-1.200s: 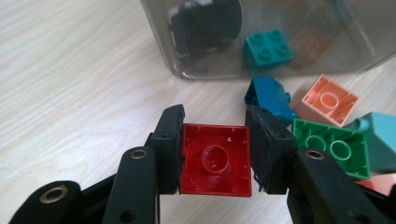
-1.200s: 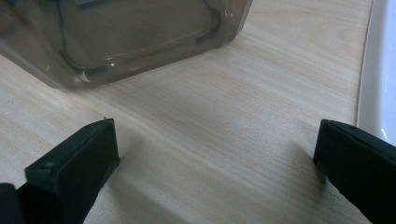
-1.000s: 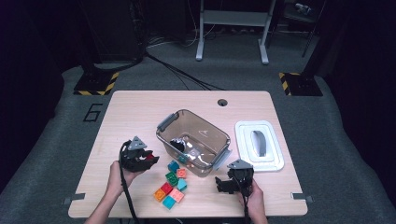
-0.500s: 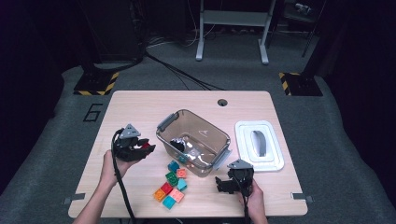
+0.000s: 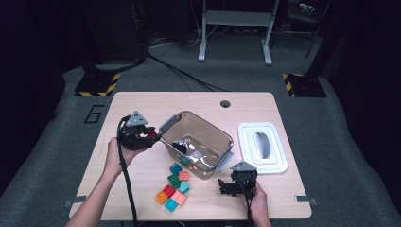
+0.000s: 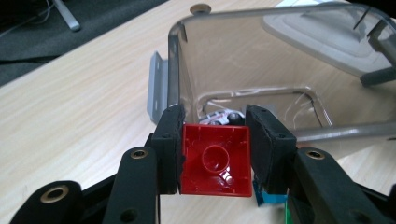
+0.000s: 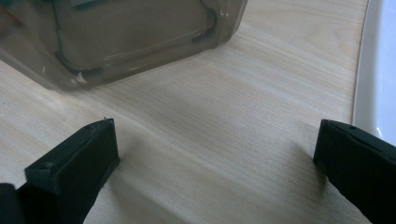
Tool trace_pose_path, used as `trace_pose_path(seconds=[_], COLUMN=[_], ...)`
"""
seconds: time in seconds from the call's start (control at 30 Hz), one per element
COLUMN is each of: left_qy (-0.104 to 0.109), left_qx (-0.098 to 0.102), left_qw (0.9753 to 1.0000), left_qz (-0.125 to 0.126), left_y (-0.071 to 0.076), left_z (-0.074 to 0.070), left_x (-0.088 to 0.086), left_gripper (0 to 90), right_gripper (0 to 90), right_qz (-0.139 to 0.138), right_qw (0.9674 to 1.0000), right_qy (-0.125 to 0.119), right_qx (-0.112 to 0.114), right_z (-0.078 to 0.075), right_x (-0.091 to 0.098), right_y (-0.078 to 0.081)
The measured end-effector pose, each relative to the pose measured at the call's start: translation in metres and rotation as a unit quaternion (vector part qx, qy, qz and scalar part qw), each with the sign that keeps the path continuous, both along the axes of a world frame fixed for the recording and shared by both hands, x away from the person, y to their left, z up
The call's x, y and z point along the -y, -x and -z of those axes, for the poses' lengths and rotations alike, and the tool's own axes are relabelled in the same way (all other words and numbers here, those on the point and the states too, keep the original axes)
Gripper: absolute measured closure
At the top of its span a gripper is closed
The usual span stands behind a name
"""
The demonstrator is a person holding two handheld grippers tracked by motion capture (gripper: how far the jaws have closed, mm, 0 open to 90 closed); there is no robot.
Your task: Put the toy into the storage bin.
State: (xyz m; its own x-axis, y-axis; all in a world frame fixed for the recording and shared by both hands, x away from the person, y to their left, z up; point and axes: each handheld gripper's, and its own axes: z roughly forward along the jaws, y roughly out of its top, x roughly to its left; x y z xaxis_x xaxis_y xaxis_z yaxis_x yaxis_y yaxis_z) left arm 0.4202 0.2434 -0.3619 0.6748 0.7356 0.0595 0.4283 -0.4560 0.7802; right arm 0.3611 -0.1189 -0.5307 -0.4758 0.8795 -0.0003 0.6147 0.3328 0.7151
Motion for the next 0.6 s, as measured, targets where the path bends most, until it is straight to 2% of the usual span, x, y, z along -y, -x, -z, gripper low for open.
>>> trace_pose_path(seconds=[0.2,0.33,0.4,0.6], left_qy=[-0.015,-0.014,-0.012,-0.031], left_qx=[0.008,0.01,0.013,0.013], left_qw=[0.9998,0.9998,0.9998,0.9993], left_qz=[0.005,0.007,0.006,0.014], left_y=[-0.011,-0.017,-0.02,-0.03], left_z=[-0.013,-0.018,-0.018,-0.017], left_x=[0.013,0.022,0.027,0.043], left_gripper=[58.8,58.8,58.8,58.8], right_gripper=[0.0,0.0,0.0,0.0], right_qz=[0.0,0.0,0.0,0.0], right_qw=[1.0,1.0,1.0,1.0], right_qy=[0.0,0.0,0.0,0.0], right_qx=[0.0,0.0,0.0,0.0], right_z=[0.0,0.0,0.0,0.0], right_x=[0.0,0.0,0.0,0.0], right_y=[0.0,0.0,0.0,0.0])
